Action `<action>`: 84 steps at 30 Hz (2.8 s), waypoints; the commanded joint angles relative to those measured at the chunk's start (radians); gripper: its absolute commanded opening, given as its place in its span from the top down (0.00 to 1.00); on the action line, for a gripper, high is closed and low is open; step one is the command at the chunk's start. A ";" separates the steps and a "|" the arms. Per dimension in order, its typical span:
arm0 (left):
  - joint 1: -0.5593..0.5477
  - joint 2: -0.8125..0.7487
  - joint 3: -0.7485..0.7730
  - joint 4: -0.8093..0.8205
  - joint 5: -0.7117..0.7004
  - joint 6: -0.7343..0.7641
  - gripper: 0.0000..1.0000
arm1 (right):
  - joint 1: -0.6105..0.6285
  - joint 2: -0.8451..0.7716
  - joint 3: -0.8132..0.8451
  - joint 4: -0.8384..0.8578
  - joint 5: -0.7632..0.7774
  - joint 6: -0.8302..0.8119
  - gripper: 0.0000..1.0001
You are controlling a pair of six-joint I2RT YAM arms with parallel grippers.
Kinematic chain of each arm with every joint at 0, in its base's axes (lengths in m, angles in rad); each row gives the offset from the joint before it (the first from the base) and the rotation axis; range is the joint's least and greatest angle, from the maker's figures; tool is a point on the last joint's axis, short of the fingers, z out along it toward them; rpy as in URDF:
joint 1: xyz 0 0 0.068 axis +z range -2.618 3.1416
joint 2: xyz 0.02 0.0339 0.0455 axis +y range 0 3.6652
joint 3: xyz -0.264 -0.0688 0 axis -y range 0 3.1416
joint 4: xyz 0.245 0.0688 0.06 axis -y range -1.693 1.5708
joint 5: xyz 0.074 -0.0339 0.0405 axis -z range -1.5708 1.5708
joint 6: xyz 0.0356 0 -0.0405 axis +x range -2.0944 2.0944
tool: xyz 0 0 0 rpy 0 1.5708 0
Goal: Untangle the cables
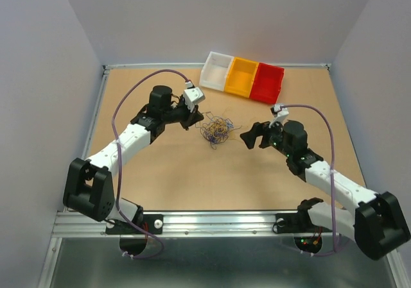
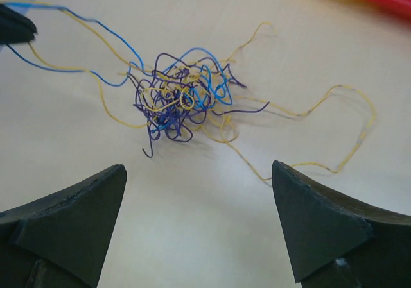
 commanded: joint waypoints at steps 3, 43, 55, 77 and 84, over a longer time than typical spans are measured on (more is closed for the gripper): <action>-0.031 -0.107 0.062 -0.045 0.028 0.027 1.00 | 0.015 0.240 0.116 0.310 -0.248 -0.045 0.00; -0.129 -0.314 0.328 -0.051 -0.284 -0.071 1.00 | 0.190 0.445 0.186 0.442 0.011 -0.099 0.27; -0.128 -0.261 0.035 0.081 -0.115 -0.068 1.00 | 0.190 0.305 0.079 0.510 -0.113 -0.143 0.08; -0.129 -0.194 0.012 0.084 -0.098 -0.068 1.00 | 0.190 0.485 0.165 0.634 -0.237 -0.073 0.88; -0.126 -0.193 0.009 0.087 -0.152 -0.070 1.00 | 0.191 0.436 0.130 0.633 -0.133 -0.060 0.99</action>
